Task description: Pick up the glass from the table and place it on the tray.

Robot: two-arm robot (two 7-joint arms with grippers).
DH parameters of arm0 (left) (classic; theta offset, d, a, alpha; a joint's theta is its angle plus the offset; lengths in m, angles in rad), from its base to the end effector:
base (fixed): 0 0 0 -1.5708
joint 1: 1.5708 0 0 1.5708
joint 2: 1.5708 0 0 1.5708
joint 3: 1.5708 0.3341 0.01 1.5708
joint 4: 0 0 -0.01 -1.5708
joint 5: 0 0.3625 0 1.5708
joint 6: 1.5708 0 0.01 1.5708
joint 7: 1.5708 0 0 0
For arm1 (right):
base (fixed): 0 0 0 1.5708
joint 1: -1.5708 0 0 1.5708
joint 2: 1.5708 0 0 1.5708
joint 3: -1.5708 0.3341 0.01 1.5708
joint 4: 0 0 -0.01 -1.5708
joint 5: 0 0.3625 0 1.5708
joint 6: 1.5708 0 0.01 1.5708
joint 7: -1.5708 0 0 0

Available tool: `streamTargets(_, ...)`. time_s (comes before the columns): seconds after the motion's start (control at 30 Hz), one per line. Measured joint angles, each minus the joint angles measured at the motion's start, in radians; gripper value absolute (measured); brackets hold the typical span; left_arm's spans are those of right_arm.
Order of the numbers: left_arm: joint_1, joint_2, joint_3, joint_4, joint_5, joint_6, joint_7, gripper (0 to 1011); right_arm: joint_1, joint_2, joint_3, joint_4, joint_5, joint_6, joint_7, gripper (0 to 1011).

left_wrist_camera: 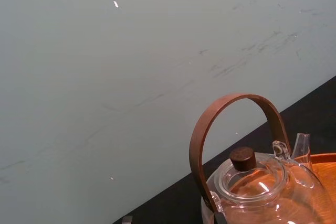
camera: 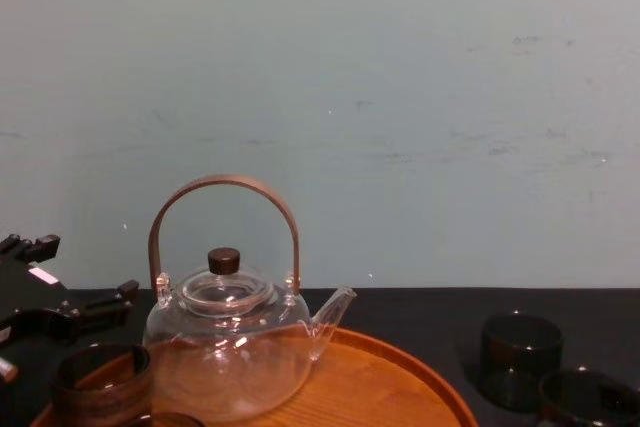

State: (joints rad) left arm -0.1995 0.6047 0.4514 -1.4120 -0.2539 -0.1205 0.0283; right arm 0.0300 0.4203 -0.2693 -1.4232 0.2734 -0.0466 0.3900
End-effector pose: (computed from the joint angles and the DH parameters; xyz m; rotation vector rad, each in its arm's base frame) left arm 0.4160 0.0935 -0.3481 0.3045 -0.2850 1.2480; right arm 0.3754 -0.0711 -0.3935 -0.2300 0.0377 -0.9714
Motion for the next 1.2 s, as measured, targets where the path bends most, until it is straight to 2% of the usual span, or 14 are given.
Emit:
streamTargets(0.33,0.000,0.000,0.000,0.000,0.000,0.000,0.000,1001,-0.026,0.018,0.005,-0.090,0.013,0.017,0.017,905)
streamTargets(0.57,0.000,0.000,0.000,0.000,0.000,0.000,0.000,1001,-0.043,0.028,-0.015,-0.157,0.024,0.026,0.038,905)
streamTargets(0.9,0.000,0.000,0.000,0.000,0.000,0.000,0.000,1001,-0.019,0.011,-0.091,-0.166,0.042,0.047,0.077,905)
streamTargets(1.03,0.000,0.000,0.000,0.000,0.000,0.000,0.000,1001,0.002,-0.004,-0.134,-0.153,0.036,0.051,0.082,905)
streamTargets(1.2,0.000,0.000,0.000,0.000,0.000,0.000,0.000,1001,0.028,-0.022,-0.170,-0.128,0.019,0.052,0.082,905)
